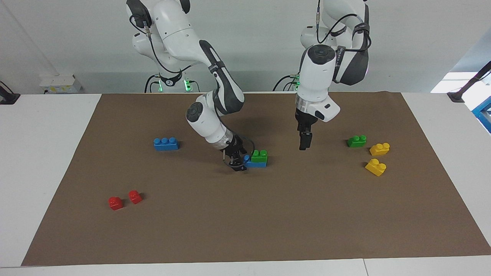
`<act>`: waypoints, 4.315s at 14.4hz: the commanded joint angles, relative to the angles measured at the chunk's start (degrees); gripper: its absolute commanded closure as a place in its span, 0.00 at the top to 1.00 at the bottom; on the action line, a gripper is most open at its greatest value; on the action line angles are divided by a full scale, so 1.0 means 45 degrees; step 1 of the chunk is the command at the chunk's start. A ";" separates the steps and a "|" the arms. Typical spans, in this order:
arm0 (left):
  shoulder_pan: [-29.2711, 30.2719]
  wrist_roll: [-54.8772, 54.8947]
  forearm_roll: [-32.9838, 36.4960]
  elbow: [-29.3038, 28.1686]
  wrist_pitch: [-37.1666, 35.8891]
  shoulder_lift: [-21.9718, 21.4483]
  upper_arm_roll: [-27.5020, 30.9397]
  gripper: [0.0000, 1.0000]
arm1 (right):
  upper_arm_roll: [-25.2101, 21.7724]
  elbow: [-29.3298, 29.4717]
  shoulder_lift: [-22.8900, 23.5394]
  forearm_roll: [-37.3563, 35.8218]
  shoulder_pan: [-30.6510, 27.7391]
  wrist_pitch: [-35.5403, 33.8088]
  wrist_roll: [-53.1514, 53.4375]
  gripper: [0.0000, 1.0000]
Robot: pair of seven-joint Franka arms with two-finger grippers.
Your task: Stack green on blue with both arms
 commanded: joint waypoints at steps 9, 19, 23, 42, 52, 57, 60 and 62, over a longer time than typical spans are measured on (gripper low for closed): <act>0.3915 0.7860 -0.0724 -0.0122 -0.1885 -0.1893 0.0020 1.00 | -0.0086 0.1366 -0.1503 0.0180 -0.2294 -0.2982 -0.0790 1.00; 0.4973 1.8447 -0.0724 0.0737 -0.4169 -0.2187 0.0117 1.00 | -0.0125 0.1933 -0.3866 -0.2804 -0.4657 -0.6613 -0.6160 1.00; 0.5206 2.2099 -0.0646 0.1186 -0.4951 -0.2226 0.0060 1.00 | -0.0125 0.1933 -0.5174 -0.4427 -0.5146 -0.8157 -0.7877 1.00; 0.5286 2.2303 -0.1798 0.3355 -0.7374 -0.1776 0.0235 1.00 | -0.0125 0.2304 -0.7777 -0.8629 -0.6183 -1.2105 -1.8800 1.00; 0.5266 2.2460 -0.1739 0.3336 -0.7413 -0.1816 0.0235 1.00 | -0.0125 0.2988 -0.7091 -0.8979 -0.6203 -1.2379 -1.8780 1.00; 0.5208 2.2460 -0.1739 0.3336 -0.7375 -0.1816 0.0235 1.00 | -0.0125 0.2968 -0.7072 -0.9606 -0.6046 -1.2359 -1.8800 1.00; 0.5169 2.2460 -0.1739 0.3336 -0.7375 -0.1816 0.0235 1.00 | -0.0125 0.2930 -0.7091 -0.9606 -0.6027 -1.2378 -1.8800 1.00; 0.5149 2.2440 -0.1720 0.3336 -0.7355 -0.1796 0.0235 1.00 | -0.0105 0.2929 -0.7091 -0.9567 -0.6027 -1.2514 -1.8800 1.00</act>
